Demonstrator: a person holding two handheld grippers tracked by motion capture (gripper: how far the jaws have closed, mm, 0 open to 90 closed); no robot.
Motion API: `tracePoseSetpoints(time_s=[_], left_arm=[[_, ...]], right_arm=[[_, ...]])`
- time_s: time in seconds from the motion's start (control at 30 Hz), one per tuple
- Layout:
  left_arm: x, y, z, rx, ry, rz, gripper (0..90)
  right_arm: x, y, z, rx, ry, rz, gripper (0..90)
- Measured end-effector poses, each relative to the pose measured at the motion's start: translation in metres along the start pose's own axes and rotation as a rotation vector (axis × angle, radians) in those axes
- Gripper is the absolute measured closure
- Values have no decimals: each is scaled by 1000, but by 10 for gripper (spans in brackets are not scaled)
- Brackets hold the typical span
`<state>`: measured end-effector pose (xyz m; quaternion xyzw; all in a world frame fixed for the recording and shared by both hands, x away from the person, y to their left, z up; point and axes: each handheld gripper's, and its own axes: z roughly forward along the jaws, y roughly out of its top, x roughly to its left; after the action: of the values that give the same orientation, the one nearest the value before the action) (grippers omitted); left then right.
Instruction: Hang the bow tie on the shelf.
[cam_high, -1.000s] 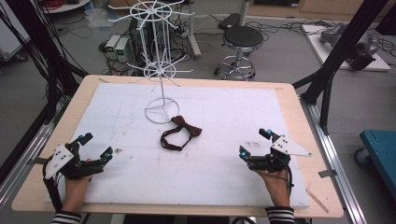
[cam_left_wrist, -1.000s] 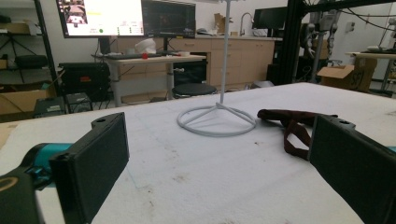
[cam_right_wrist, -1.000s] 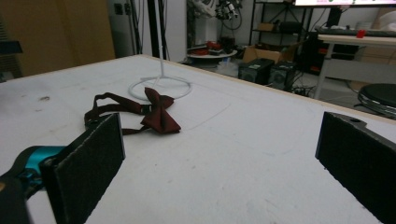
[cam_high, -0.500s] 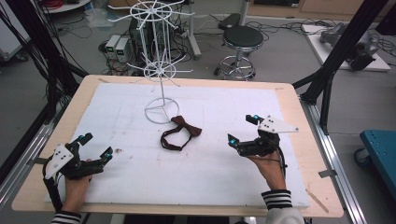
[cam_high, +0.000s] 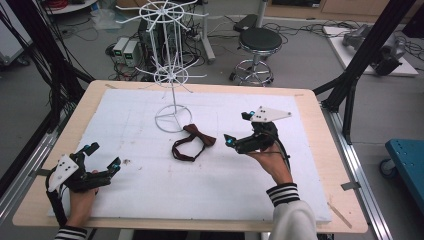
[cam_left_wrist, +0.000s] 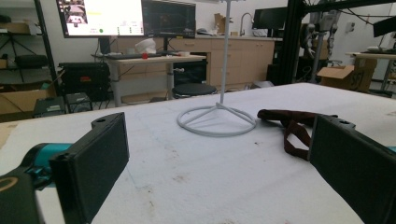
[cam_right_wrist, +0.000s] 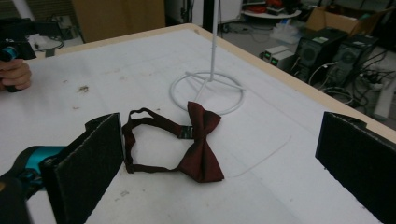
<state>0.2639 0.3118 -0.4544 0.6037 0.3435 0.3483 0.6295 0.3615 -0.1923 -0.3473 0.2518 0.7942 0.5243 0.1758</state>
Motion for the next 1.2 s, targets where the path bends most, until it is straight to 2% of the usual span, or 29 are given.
tracePoseSetpoints(time_s=[0.1, 0.27, 0.33, 0.43, 0.63, 0.73, 0.8, 1.2], left_arm=[[0, 0, 0, 1, -1, -1, 57], [0, 0, 0, 1, 0, -1, 57], [0, 0, 0, 1, 0, 1, 57], [0, 0, 0, 1, -1, 3, 57], [0, 0, 0, 1, -1, 5, 57], [0, 0, 0, 0, -2, 8, 57], [0, 0, 0, -1, -2, 9, 57], [0, 0, 0, -3, -1, 9, 57]], right_arm=[[-2, 9, 11, 29, 33, -17, 6], [-6, 17, 25, 73, 63, -20, 6], [-6, 19, 27, 74, 68, -19, 6], [-6, 26, 38, 119, 93, -32, 6], [-6, 30, 51, 136, 113, -29, 6], [-7, 29, 60, 183, 118, -25, 7], [-6, 30, 68, 224, 141, -27, 7], [-5, 29, 89, 301, 144, -48, 7]])
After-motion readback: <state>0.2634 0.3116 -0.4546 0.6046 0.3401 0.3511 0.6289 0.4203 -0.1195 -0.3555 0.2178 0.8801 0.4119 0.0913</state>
